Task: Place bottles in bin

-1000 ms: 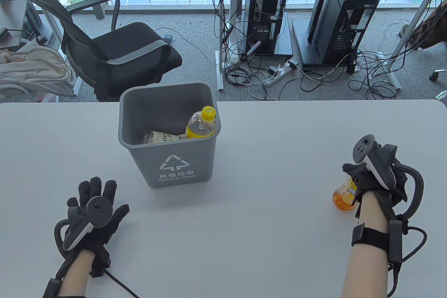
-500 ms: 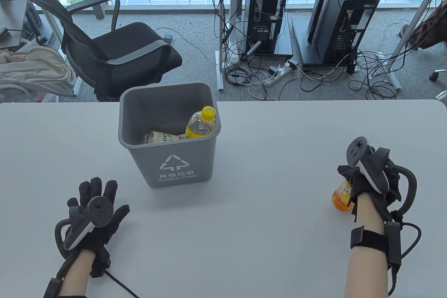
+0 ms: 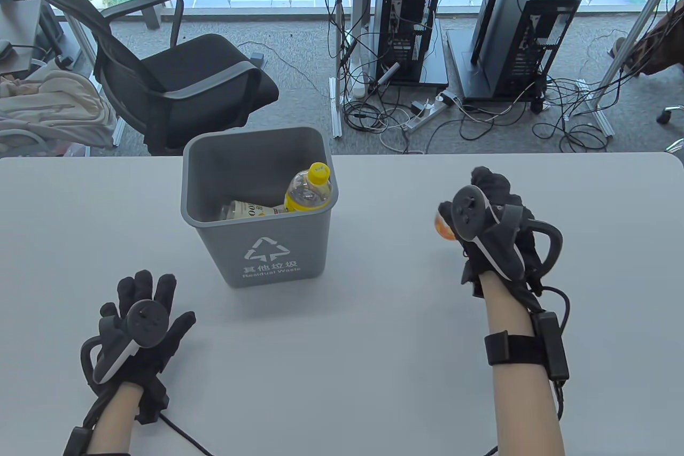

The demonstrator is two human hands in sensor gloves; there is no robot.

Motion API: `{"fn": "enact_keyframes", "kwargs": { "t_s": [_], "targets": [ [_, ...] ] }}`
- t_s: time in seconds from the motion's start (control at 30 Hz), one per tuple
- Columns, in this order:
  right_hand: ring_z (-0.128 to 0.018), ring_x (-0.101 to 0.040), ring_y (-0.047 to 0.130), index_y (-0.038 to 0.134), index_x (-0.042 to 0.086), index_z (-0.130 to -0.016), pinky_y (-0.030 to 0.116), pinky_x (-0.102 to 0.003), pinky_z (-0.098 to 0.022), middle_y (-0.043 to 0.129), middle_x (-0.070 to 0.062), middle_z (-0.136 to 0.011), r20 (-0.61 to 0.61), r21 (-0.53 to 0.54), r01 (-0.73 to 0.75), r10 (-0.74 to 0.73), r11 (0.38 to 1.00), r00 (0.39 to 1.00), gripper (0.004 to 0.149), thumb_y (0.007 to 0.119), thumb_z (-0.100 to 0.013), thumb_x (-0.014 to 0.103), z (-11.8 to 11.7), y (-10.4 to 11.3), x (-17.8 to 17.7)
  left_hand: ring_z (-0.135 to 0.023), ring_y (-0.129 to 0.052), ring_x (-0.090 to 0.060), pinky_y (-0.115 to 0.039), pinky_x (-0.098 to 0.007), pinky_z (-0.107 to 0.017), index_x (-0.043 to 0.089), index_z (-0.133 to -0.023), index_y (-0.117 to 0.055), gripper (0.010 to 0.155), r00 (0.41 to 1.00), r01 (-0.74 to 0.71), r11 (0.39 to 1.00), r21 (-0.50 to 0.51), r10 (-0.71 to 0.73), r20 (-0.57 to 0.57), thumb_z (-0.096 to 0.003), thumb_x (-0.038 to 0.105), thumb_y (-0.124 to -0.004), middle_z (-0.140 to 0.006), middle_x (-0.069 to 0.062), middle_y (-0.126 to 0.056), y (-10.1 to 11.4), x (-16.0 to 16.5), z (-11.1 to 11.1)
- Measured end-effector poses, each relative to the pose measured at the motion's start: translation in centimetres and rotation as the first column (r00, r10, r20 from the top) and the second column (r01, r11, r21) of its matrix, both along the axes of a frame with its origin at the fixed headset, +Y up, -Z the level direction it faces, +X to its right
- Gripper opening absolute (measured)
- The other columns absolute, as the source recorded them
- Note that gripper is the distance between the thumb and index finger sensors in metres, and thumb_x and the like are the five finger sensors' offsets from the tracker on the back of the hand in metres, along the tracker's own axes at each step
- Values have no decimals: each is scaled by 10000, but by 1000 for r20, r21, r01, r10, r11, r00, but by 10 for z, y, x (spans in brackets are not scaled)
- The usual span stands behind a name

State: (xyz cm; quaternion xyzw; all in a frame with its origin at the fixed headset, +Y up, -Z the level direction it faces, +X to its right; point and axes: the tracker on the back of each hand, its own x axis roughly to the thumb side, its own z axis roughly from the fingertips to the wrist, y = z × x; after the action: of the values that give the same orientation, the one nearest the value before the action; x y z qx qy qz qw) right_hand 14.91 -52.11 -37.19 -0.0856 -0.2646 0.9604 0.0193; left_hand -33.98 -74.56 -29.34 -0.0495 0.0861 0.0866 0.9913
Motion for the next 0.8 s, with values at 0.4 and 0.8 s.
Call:
{"fn": "enact_keyframes", "kwargs": {
  "t_s": [0.4, 0.8],
  "targets": [
    [-806, -301, 902, 519, 278, -1032, 832, -385, -607, 688, -23, -1071, -376, 262, 214, -105, 941, 920, 803, 797, -390, 673, 27, 77, -141, -1217, -72, -337, -184, -657, -846, 394, -1174, -210, 833, 1000, -5, 1000, 9, 5, 6, -479, 731, -523, -1293, -10, -86, -1, -1, 0],
    [-913, -318, 789, 379, 231, -1116, 711, -467, -705, 628, -41, -1119, -481, -15, 111, -104, 994, 870, 896, 708, -415, 680, 6, 20, -204, -1216, -70, -339, -183, -657, -845, 394, -1174, -211, 833, 1000, -14, 1000, 9, 14, 7, -479, 732, -522, -1293, -10, -83, -1, -2, 0]
  ]
}}
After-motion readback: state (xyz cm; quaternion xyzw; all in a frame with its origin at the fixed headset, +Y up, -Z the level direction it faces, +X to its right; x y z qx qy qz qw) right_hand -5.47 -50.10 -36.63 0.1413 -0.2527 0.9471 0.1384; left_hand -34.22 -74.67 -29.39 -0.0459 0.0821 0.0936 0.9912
